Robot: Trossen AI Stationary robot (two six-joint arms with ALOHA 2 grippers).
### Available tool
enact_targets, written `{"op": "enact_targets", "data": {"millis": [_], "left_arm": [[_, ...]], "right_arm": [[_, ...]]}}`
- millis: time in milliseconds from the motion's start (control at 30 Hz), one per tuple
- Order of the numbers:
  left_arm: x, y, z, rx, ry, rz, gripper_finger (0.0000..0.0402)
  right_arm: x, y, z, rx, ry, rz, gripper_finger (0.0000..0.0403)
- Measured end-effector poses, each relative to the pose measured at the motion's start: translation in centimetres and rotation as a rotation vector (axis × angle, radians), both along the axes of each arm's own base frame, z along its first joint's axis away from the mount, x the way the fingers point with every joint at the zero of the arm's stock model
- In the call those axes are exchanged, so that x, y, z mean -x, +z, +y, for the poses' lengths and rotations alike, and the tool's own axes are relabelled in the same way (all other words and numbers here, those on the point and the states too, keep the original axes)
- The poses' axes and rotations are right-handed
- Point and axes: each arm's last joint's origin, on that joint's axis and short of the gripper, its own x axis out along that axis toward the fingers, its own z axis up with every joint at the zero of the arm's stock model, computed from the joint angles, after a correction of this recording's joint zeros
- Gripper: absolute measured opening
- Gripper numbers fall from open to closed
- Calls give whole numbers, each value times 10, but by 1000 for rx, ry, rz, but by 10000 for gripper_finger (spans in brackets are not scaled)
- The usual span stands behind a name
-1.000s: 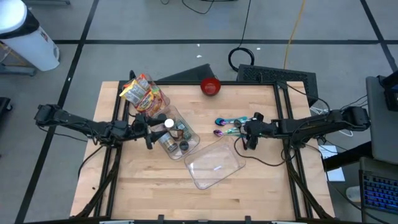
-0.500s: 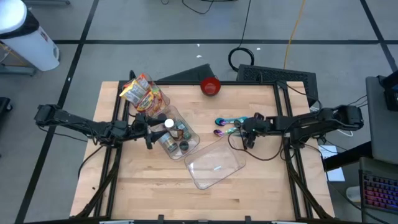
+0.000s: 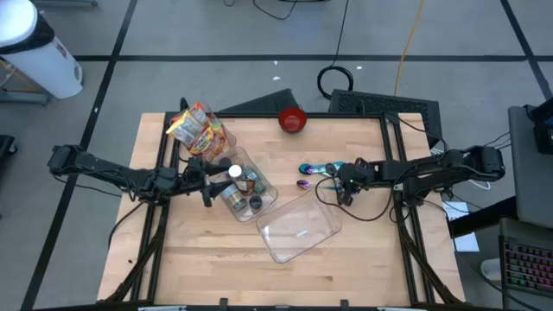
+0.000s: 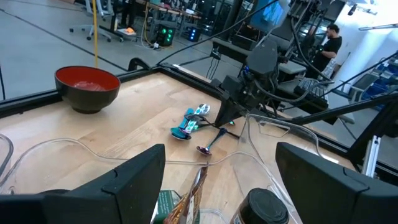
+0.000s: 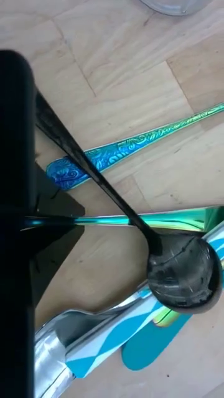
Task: Pick & Place Food Item
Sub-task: Put the middle green spoon into the bottom transparent bin
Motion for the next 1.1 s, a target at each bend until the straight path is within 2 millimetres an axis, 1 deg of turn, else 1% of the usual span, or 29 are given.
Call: {"op": "enact_targets", "data": {"millis": [267, 500, 667, 833, 967, 1100], "left_arm": [[0, 0, 0, 2, 0, -1, 312], [0, 0, 0, 2, 0, 0, 312], [0, 0, 0, 1, 0, 0, 312], [0, 0, 0, 1, 0, 0, 312], [0, 0, 0, 1, 0, 0, 312], [0, 0, 0, 1, 0, 0, 312]], "right_arm": [[1, 15, 1, 6, -19, -118, 4], [11, 29, 4, -38, -43, -196, 3], [21, 36, 5, -58, -120, -218, 3], [25, 43, 6, -68, -160, -273, 3], [24, 48, 7, -99, -146, -334, 3], [20, 54, 10, -105, -94, -417, 2]]}}
